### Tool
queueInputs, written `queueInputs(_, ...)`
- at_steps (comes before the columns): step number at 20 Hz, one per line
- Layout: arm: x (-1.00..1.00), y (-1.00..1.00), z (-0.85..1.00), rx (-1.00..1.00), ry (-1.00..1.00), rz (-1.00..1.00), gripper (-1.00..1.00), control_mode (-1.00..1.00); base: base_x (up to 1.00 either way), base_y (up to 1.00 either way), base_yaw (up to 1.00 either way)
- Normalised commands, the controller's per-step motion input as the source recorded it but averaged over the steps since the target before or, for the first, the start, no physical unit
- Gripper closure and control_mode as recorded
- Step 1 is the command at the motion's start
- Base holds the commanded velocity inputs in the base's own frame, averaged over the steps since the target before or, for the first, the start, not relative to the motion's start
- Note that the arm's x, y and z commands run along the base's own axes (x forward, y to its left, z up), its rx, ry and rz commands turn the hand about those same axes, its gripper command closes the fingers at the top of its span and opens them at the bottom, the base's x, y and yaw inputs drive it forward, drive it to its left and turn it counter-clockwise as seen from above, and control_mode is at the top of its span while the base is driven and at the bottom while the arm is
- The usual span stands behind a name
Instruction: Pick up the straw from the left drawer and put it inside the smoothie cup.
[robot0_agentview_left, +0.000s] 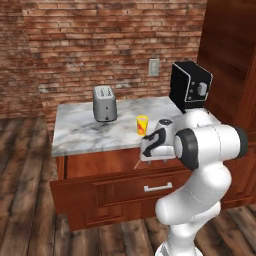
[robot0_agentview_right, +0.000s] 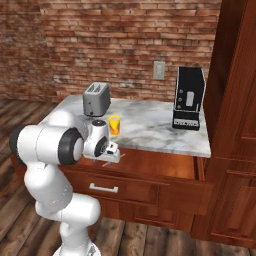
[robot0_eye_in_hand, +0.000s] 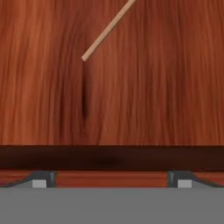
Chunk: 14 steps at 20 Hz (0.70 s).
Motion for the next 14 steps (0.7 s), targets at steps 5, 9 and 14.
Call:
queueInputs(5,0.34,0.0,-0.24,0.0,0.0,0.0,-1.0,-1.0,0.0,0.0,0.0)
queueInputs(9,0.26,0.0,-0.31,0.0,0.0,0.0,-1.0,-1.0,0.0,0.0,0.0)
queueInputs(14,0.25,0.0,-0.29,0.0,0.0,0.0,-1.0,-1.0,0.0,0.0,0.0)
